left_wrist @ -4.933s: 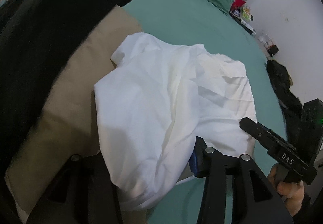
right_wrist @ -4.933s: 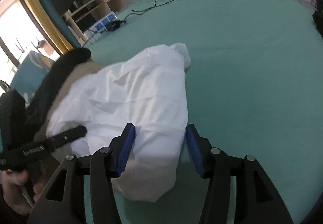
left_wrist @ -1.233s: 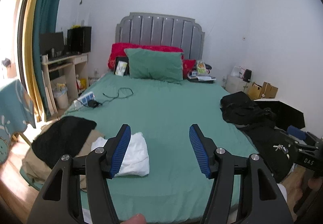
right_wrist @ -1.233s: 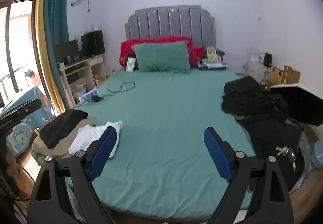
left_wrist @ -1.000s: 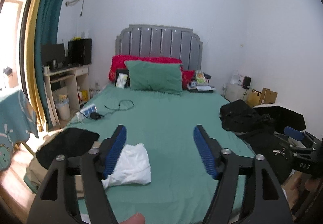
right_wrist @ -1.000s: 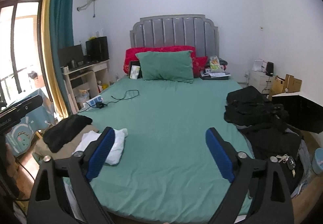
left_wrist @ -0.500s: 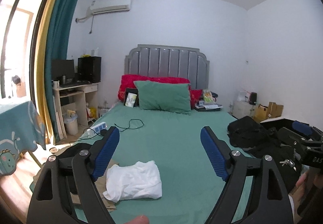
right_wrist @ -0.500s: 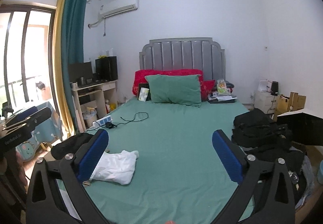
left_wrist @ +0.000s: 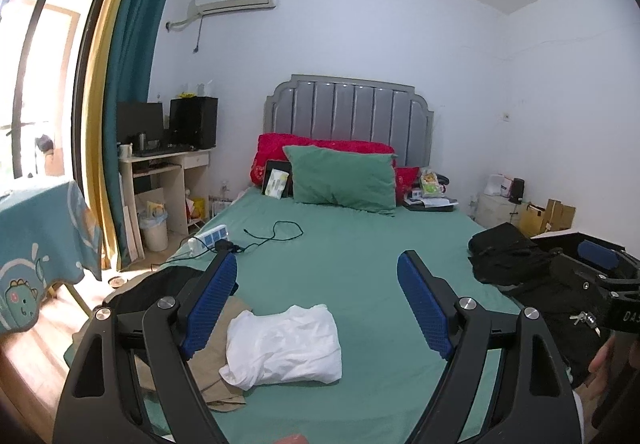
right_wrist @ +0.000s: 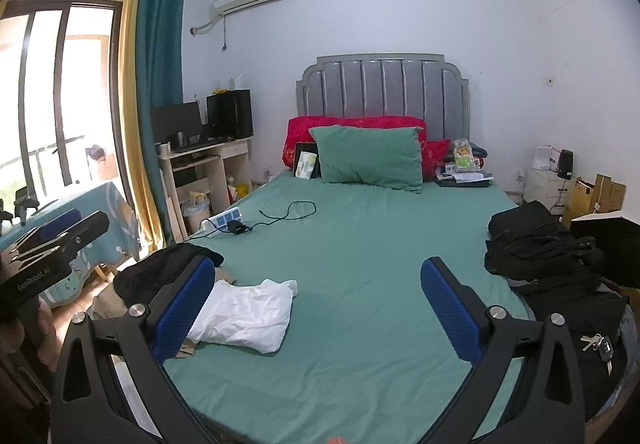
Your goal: Fold large clothes
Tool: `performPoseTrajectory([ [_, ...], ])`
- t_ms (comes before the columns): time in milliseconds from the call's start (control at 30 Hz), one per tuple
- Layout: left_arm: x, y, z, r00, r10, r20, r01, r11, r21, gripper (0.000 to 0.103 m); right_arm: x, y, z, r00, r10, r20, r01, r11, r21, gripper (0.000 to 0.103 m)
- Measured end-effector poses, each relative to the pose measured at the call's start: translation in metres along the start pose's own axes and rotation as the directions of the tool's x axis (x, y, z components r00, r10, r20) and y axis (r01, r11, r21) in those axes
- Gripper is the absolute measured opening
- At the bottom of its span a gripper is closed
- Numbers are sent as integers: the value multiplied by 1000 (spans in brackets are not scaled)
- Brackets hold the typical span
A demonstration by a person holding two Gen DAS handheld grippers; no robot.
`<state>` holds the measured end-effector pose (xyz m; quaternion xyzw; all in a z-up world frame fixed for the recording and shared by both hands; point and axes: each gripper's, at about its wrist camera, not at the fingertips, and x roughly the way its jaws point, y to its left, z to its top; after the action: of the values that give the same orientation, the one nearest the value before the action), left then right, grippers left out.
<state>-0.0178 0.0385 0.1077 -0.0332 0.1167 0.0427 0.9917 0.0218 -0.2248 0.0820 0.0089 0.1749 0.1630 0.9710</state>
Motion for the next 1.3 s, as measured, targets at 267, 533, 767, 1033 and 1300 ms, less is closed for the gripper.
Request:
performPoseTrajectory([
  [267, 3, 7, -2, 1000, 20, -15, -20, 1000, -23, 85, -1, 2, -4, 1000, 8, -15, -8, 1000, -8, 102],
  [533, 2, 3, -3, 1000, 13, -13, -13, 1000, -18, 85, -2, -1, -3, 1000, 6, -11, -6, 1000, 1, 102],
  [767, 3, 2, -3, 1000, 11, -21, -12, 1000, -20, 85, 1, -7, -4, 1000, 4, -23, -3, 1000, 12, 102],
  [1033, 7, -2, -2, 1000, 2, -30, -3, 1000, -13, 85, 3, -7, -6, 1000, 10, -30, -10, 1000, 10, 102],
  [1300, 7, -2, -3, 999, -11, -30, 11, 1000, -6, 85, 2, -8, -6, 999, 10, -32, -10, 1000, 11, 102],
])
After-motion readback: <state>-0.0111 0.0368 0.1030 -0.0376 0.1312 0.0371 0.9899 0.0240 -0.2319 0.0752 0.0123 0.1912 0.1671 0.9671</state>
